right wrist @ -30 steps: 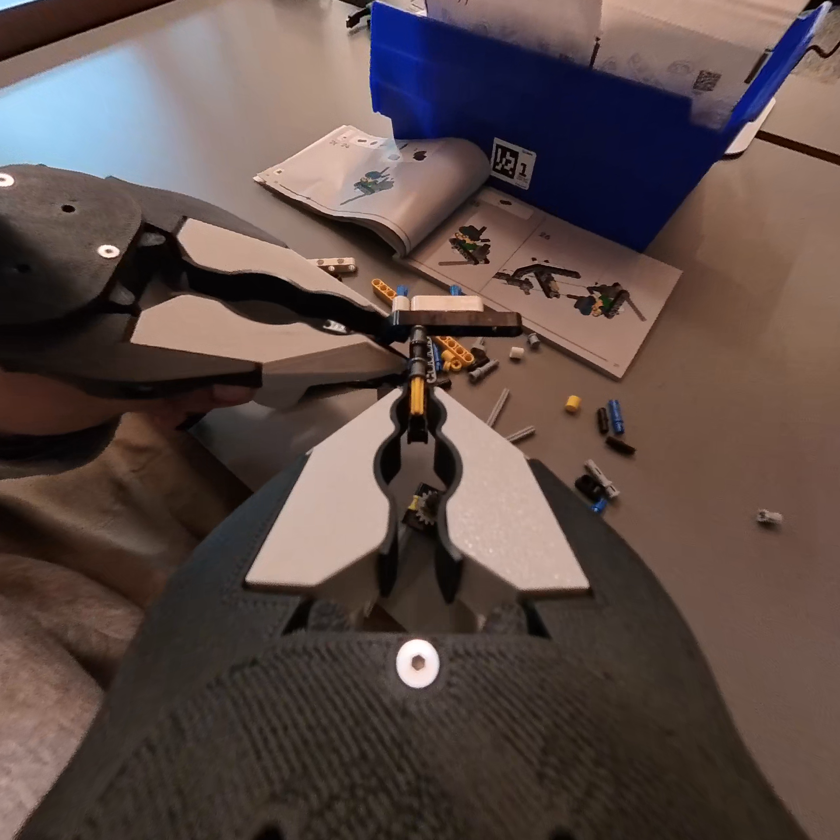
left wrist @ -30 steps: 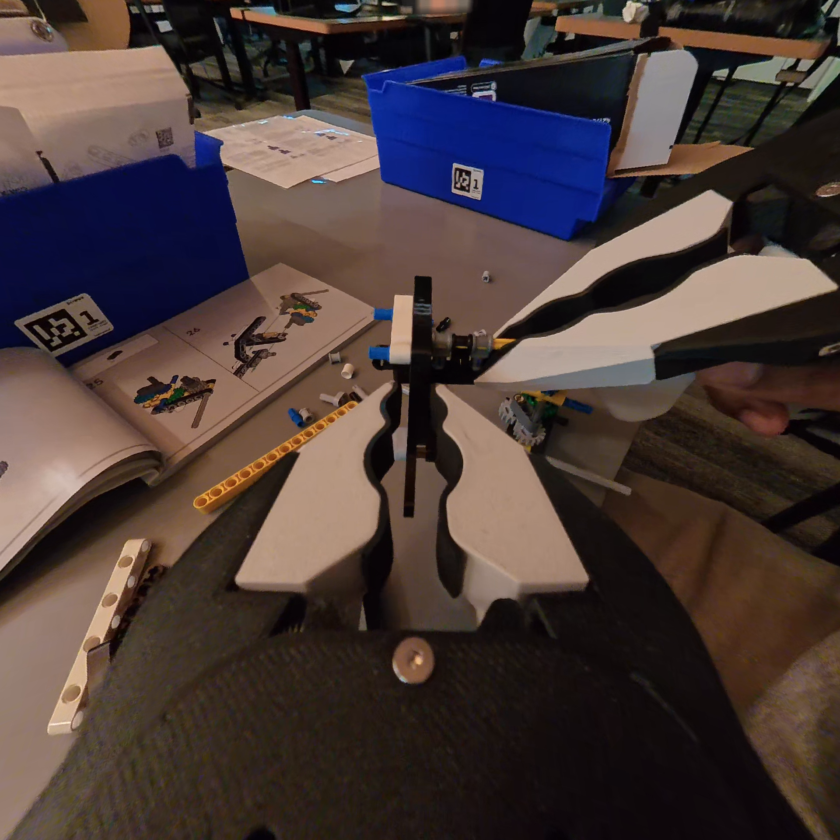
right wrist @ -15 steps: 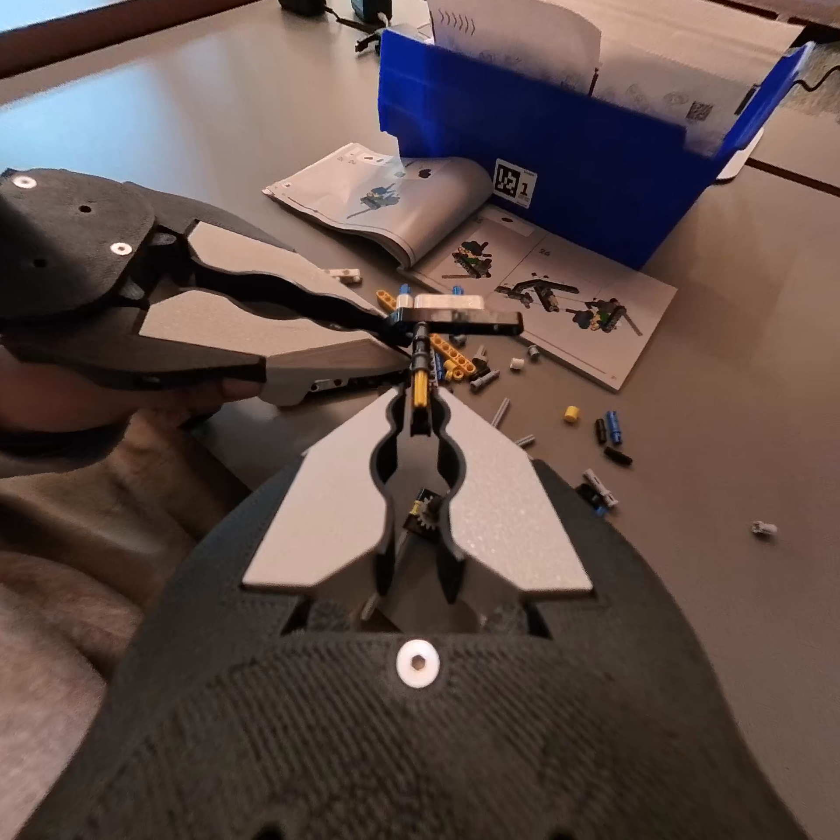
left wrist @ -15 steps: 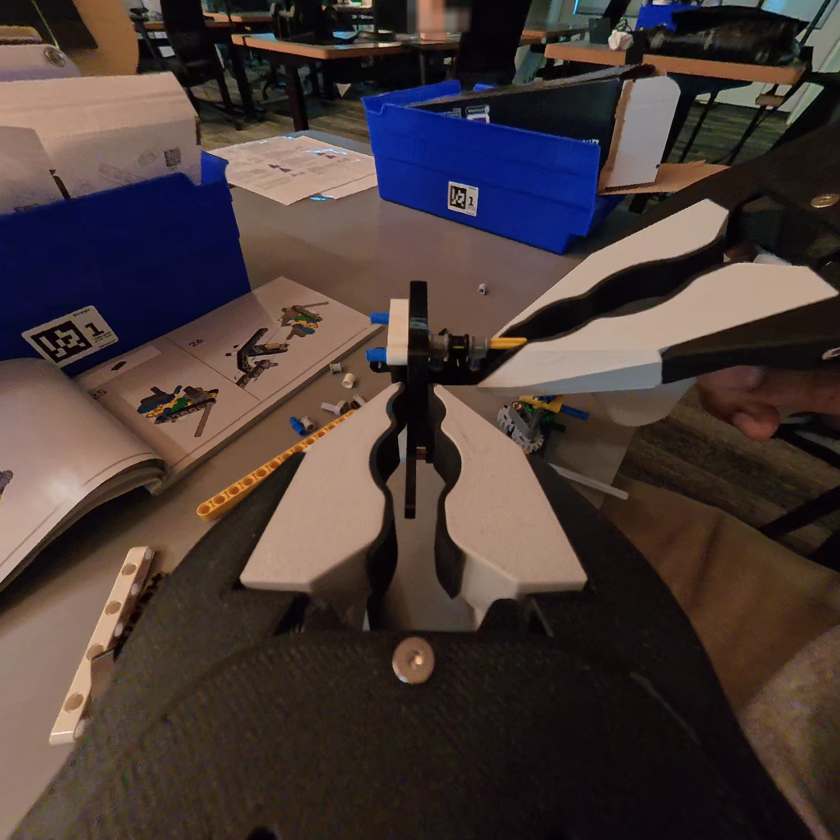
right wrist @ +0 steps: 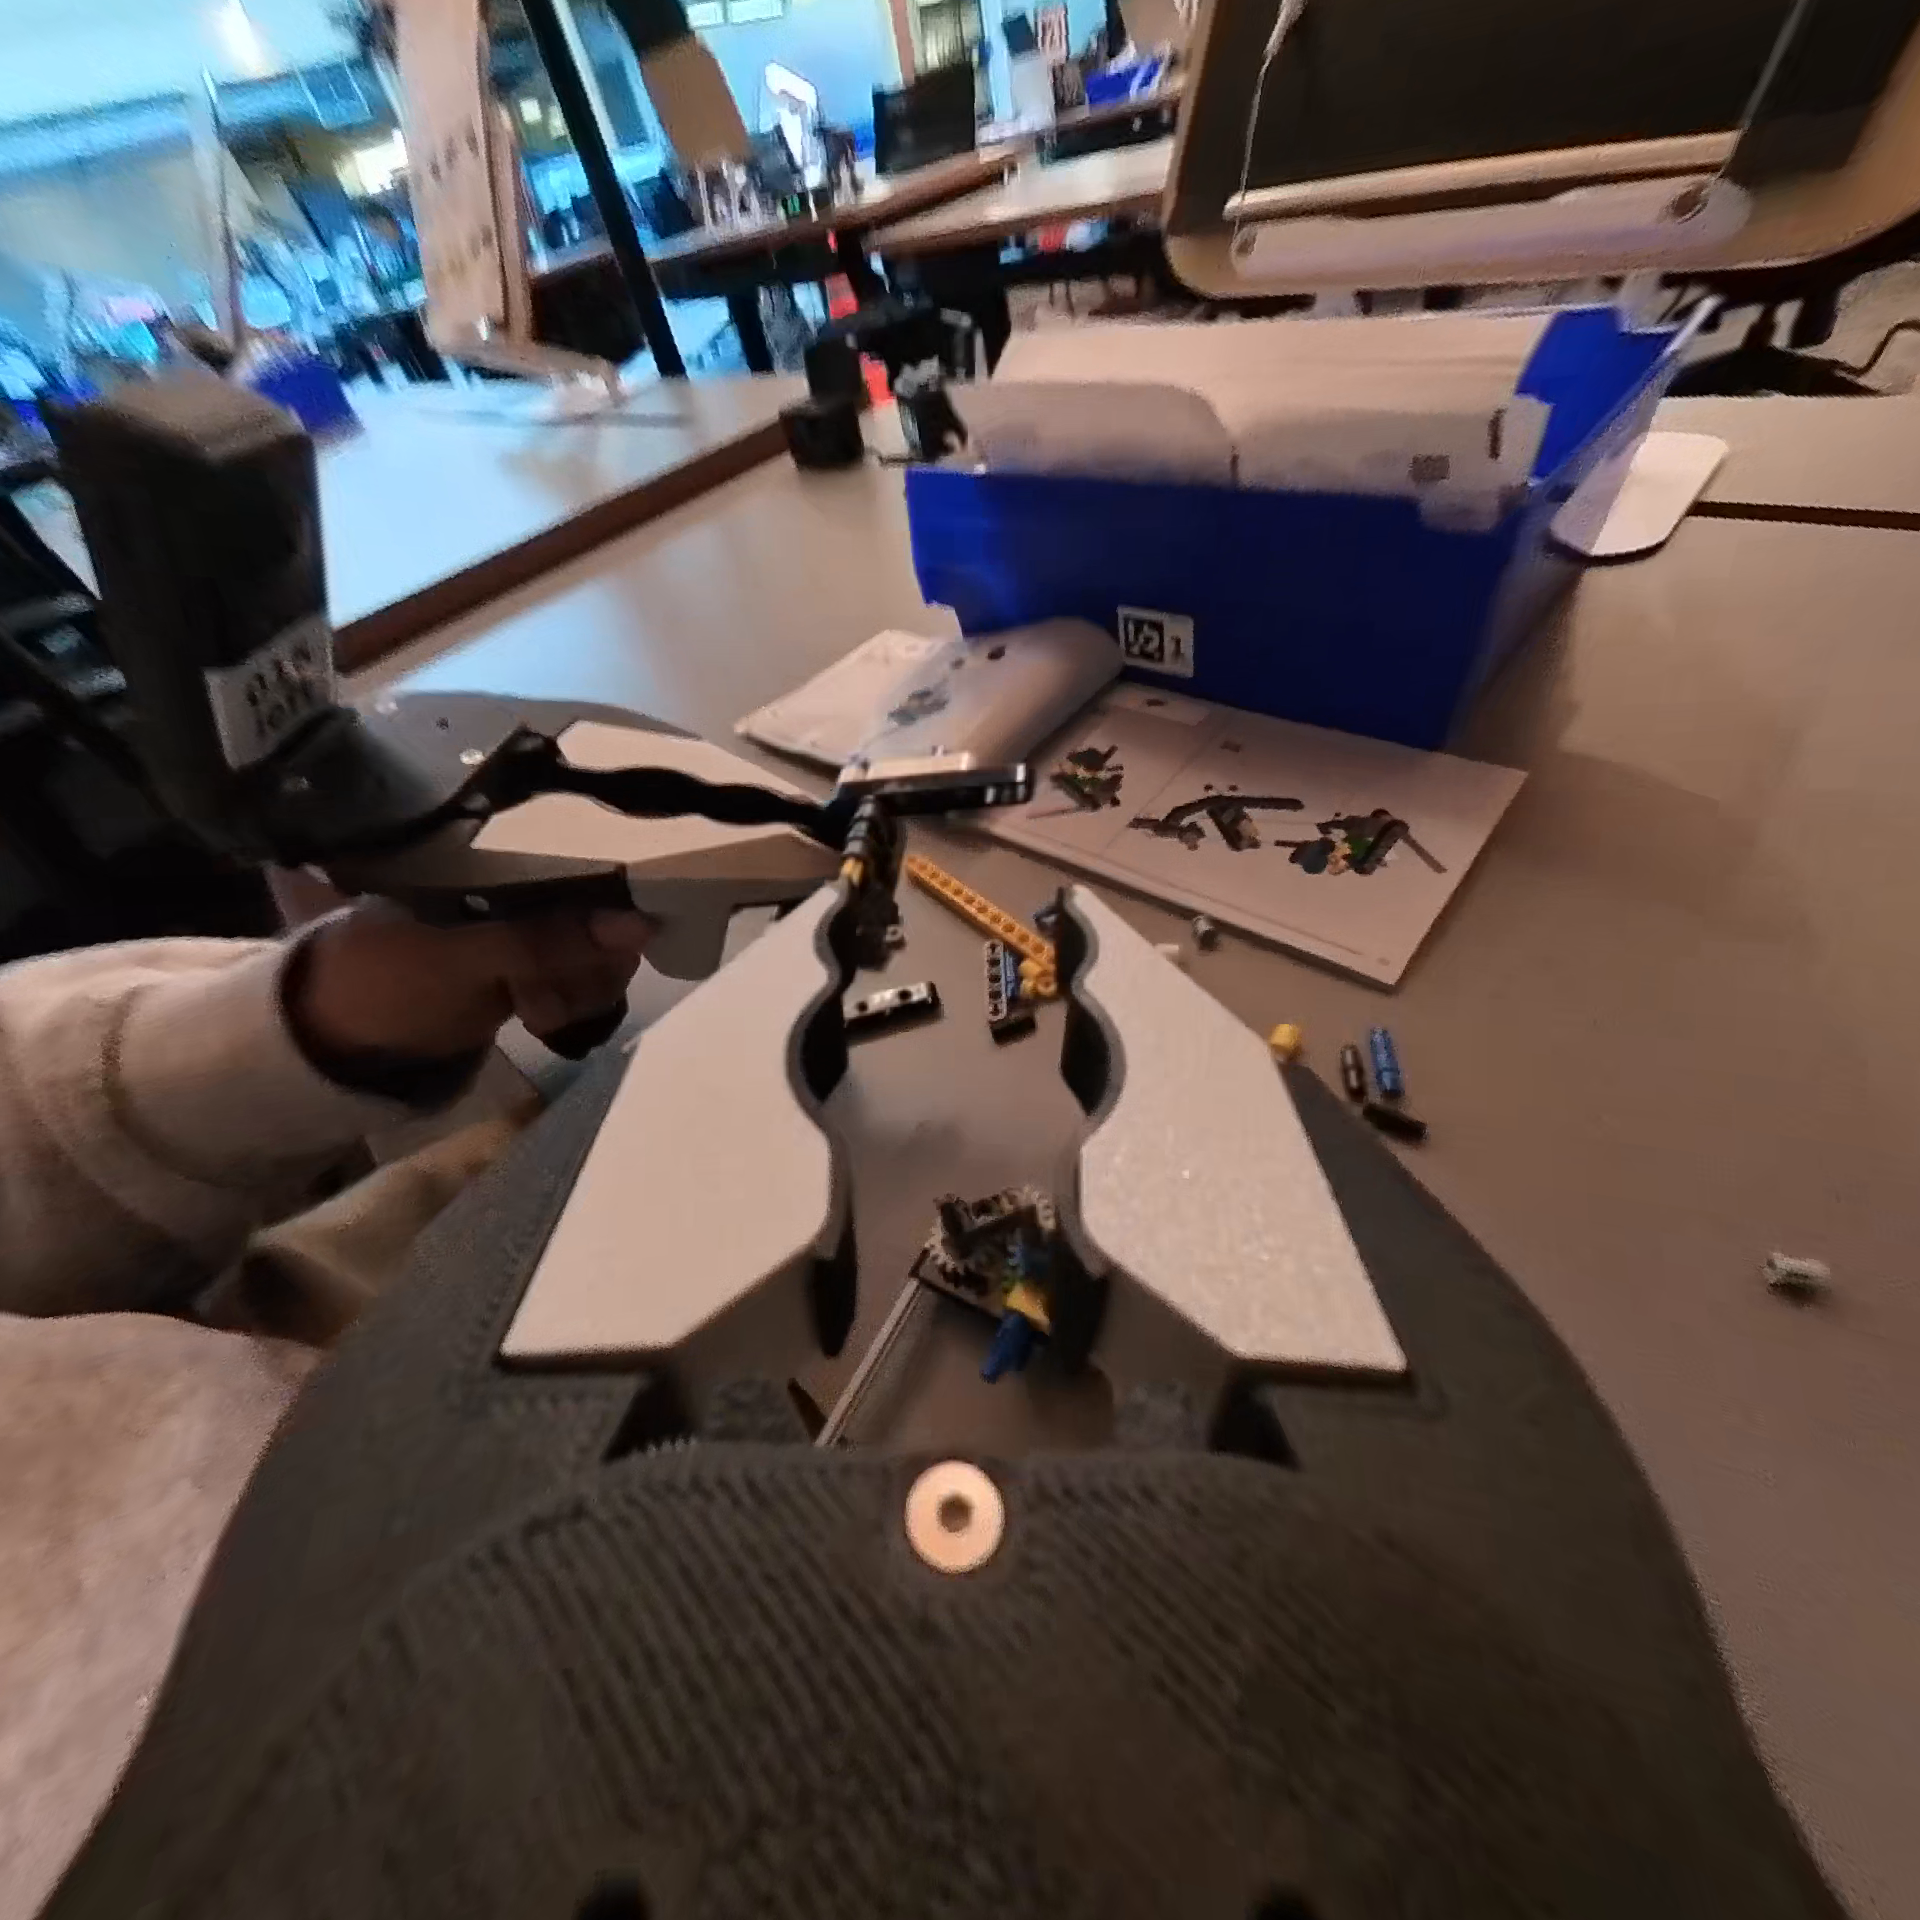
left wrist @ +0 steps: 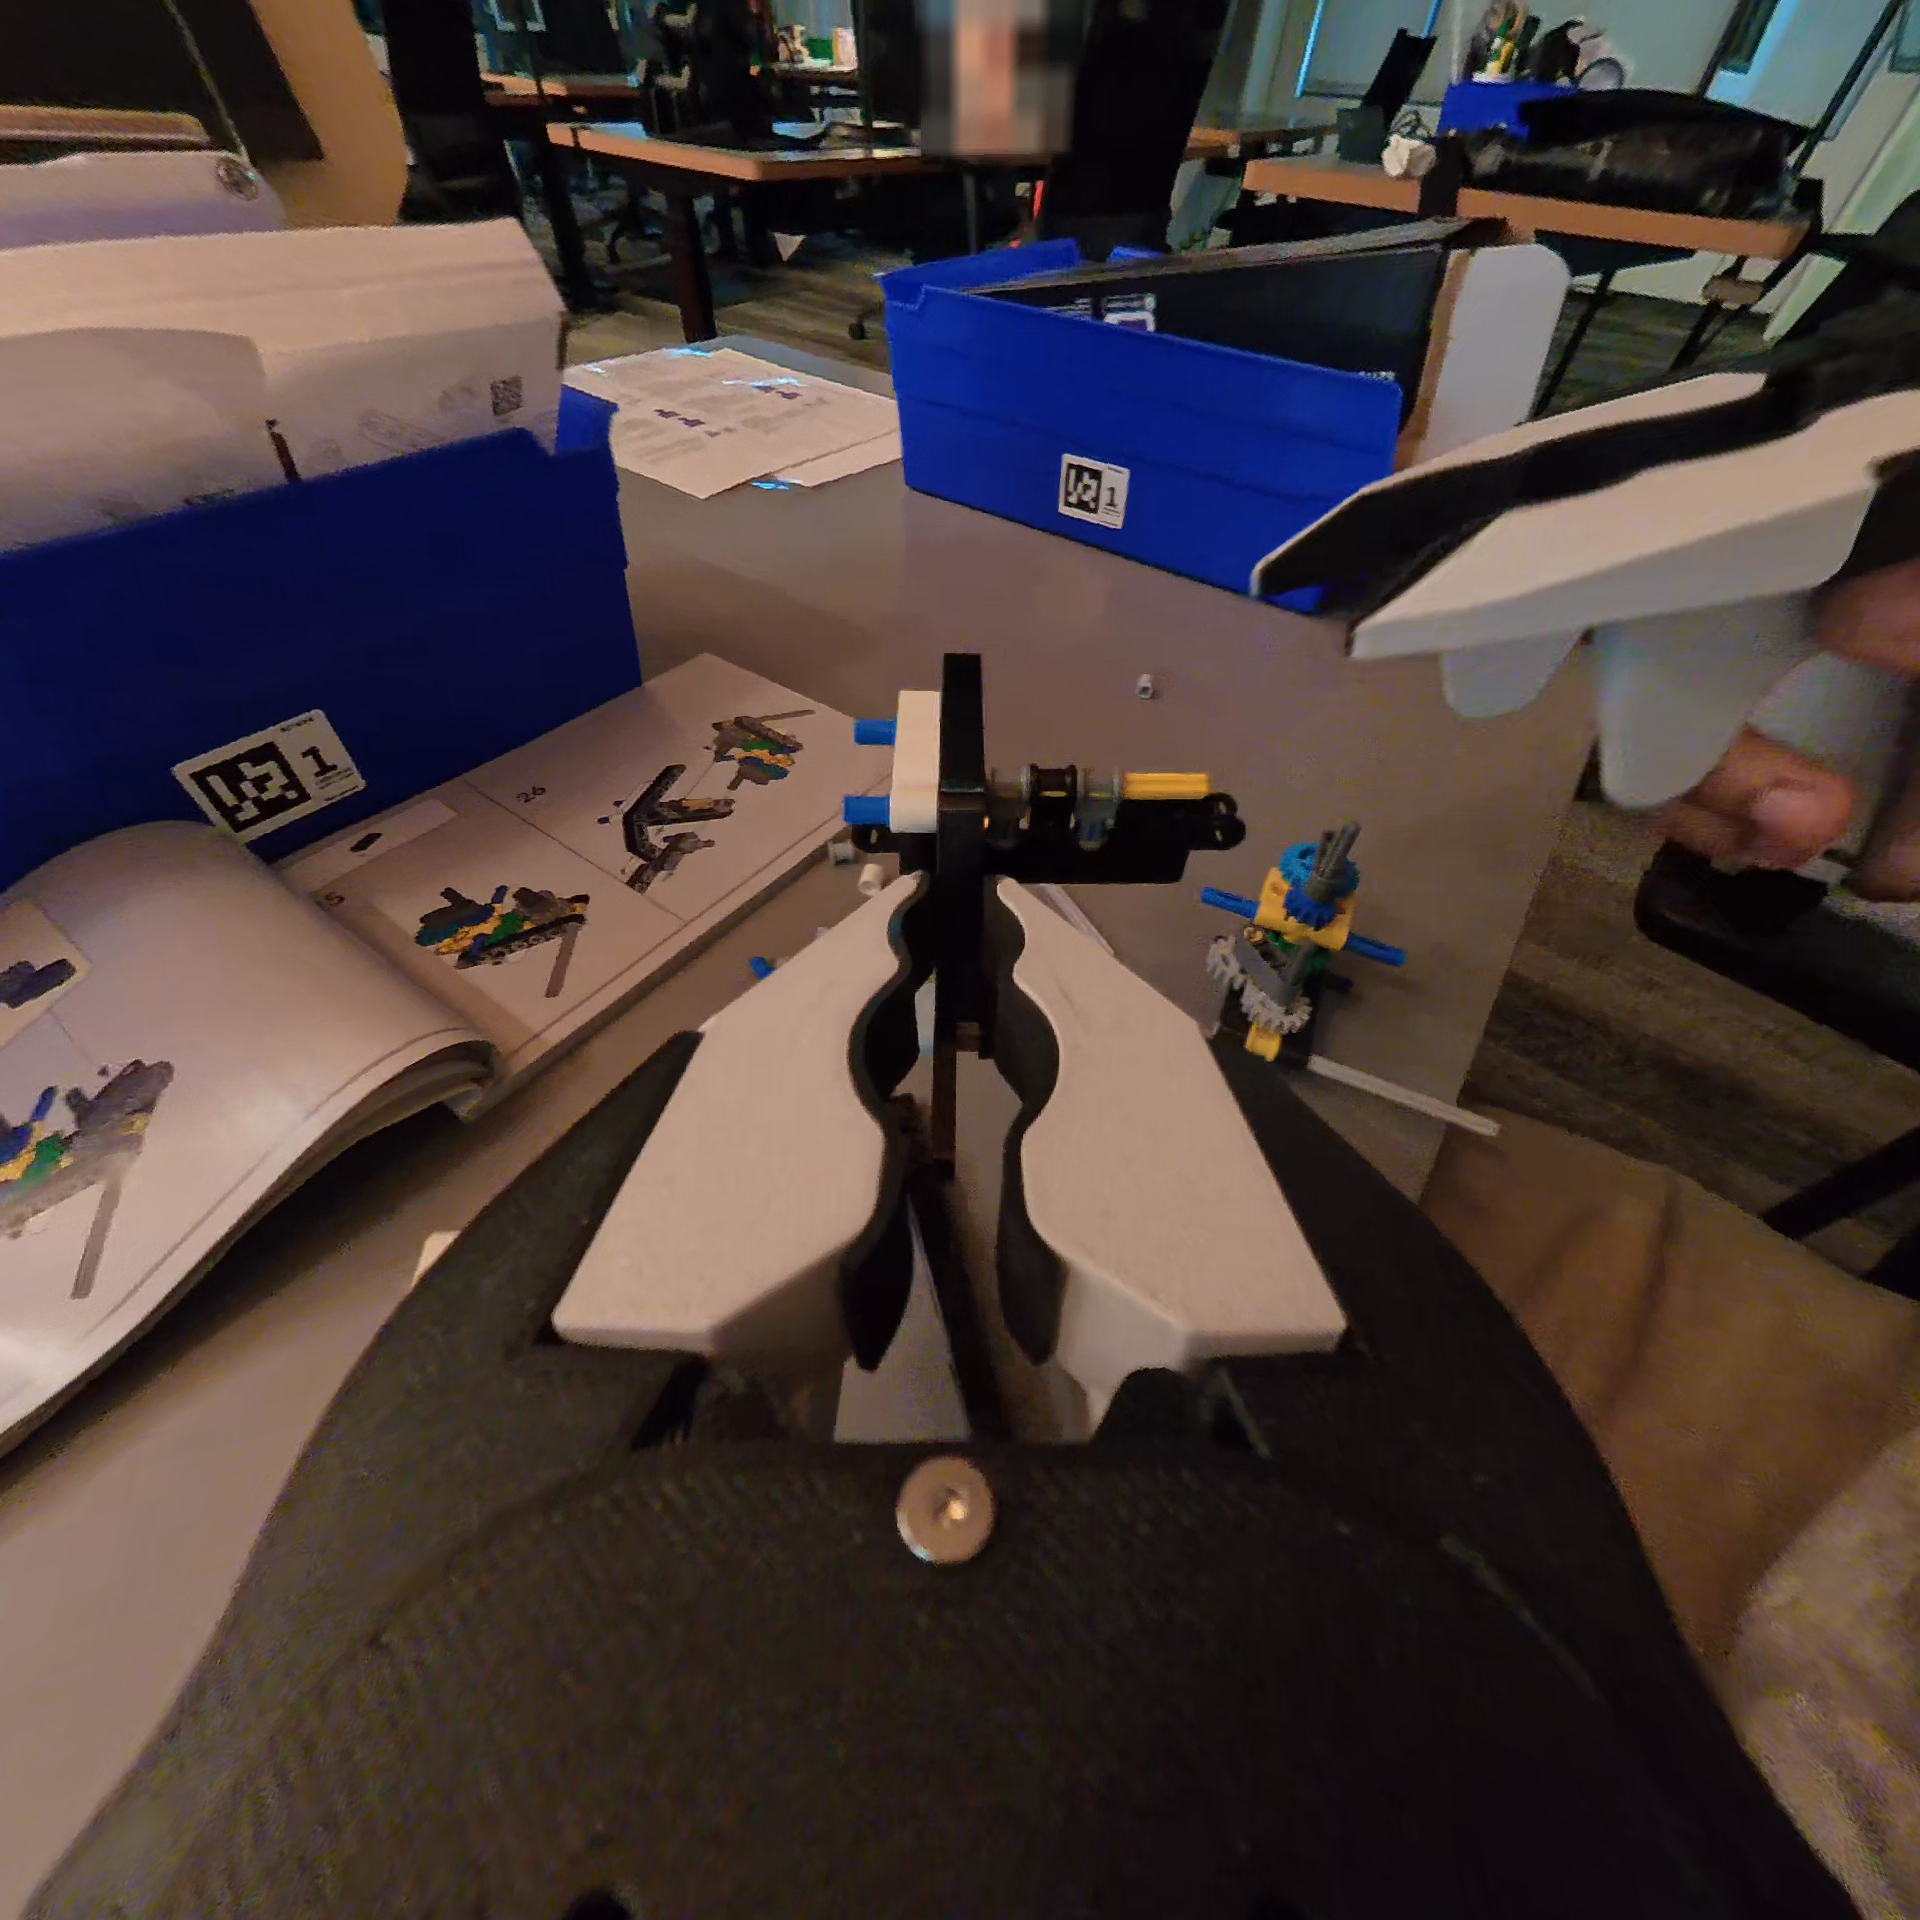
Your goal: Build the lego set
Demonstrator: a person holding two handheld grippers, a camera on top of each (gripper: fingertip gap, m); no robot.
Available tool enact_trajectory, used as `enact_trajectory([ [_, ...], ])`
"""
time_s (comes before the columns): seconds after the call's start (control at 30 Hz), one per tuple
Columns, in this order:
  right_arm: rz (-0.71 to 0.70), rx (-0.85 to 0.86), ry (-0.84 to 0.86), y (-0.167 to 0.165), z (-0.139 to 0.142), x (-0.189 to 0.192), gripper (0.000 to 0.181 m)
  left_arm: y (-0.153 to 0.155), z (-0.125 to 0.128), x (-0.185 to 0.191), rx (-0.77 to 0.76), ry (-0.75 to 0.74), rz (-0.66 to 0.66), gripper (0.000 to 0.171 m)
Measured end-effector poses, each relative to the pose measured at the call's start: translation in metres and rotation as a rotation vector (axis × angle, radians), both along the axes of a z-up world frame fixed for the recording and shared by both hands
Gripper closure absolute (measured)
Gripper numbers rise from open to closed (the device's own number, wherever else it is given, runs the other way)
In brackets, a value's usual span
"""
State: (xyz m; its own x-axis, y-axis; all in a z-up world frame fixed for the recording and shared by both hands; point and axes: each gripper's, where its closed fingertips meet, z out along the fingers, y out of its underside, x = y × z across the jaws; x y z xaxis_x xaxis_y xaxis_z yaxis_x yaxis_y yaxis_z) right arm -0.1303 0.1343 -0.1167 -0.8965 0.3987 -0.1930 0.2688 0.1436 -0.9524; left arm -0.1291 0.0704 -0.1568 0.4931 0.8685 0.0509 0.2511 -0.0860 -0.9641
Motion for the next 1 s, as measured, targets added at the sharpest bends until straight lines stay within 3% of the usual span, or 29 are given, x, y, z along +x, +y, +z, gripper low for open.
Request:
enact_trajectory([
  [0.37, -0.159, -0.067, -0.007, 0.055, 0.002, -0.046, 0.144, -0.006, -0.001, -0.002, 0.051, -0.019, 0.003, 0.166],
  [1.0, -0.189, 0.002, 0.036, 0.064, -0.009, -0.055, 0.146, -0.004, -0.002, -0.002, 0.043, -0.017, -0.001, 0.167],
])
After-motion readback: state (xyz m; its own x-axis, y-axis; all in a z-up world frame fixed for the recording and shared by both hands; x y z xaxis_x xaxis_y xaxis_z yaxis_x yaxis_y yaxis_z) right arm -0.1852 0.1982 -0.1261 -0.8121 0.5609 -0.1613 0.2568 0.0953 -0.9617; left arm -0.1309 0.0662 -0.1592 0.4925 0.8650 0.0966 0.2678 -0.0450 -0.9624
